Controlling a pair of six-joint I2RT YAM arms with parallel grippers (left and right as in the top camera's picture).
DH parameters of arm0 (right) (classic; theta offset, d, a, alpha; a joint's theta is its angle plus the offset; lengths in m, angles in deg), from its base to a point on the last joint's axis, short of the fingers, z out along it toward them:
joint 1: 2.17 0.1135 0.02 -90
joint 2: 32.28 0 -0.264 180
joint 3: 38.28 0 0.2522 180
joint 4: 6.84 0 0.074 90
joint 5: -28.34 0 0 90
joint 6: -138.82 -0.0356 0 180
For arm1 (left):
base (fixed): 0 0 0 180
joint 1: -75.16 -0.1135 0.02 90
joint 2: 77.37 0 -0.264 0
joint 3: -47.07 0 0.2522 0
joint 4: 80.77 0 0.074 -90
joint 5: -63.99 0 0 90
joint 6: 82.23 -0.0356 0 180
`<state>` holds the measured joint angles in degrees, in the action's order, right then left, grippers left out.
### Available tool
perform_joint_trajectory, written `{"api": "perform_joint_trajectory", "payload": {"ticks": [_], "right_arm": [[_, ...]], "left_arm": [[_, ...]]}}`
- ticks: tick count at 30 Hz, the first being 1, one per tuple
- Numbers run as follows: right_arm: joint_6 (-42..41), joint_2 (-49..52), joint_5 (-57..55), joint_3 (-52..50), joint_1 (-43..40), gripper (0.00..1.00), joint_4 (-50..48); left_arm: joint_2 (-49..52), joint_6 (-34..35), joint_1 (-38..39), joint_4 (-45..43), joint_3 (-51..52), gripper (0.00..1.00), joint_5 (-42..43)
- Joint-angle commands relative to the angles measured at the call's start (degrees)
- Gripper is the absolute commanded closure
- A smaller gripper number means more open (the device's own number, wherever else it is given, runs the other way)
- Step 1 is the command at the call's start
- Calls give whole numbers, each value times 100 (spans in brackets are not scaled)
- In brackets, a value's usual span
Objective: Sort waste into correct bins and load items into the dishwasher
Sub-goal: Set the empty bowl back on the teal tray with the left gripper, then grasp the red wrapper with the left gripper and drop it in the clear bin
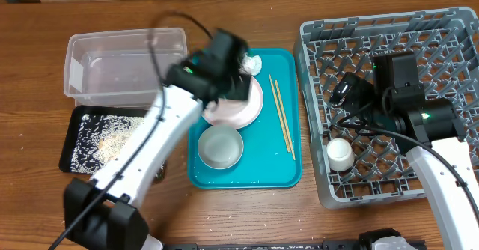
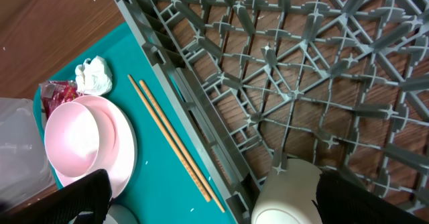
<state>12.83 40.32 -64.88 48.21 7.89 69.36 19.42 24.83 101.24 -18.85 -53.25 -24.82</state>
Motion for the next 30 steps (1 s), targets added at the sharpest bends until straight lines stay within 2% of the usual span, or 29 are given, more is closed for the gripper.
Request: {"api": "perform_joint_trajectory", "payload": {"ticks": [1,5,9,12,16,20,23,28,29,30], "right_arm": [[-28,-35,-57,37,-13,0,-35],[-26,-35,-59,35,-13,0,-70],[-28,-35,-59,35,-13,0,-127],[-28,-35,-59,35,-13,0,-127],[-28,-35,-57,35,-13,0,-129],[-28,-35,-57,35,-13,0,-129],[-28,-35,-57,35,-13,0,-129],[-26,-35,-59,35,-13,0,-125],[-26,-35,-59,35,-13,0,-125],[-26,-35,-59,35,-13,0,-122]], "left_arm": [[420,-570,-597,-195,-365,40,264],[1244,-811,-890,-369,-968,39,396],[2140,-1169,-804,-651,-1613,32,584],[2573,-1419,-715,-1027,-1735,27,564],[2946,-1580,-704,-1384,-1735,28,352],[3143,-1585,-719,-1552,-1735,39,120],[3248,-1582,-730,-1711,-1735,56,13],[3274,-1580,-732,-1803,-1735,92,-33],[3274,-1580,-730,-1801,-1740,96,-33],[3274,-1580,-730,-1794,-1744,96,-31]]}}
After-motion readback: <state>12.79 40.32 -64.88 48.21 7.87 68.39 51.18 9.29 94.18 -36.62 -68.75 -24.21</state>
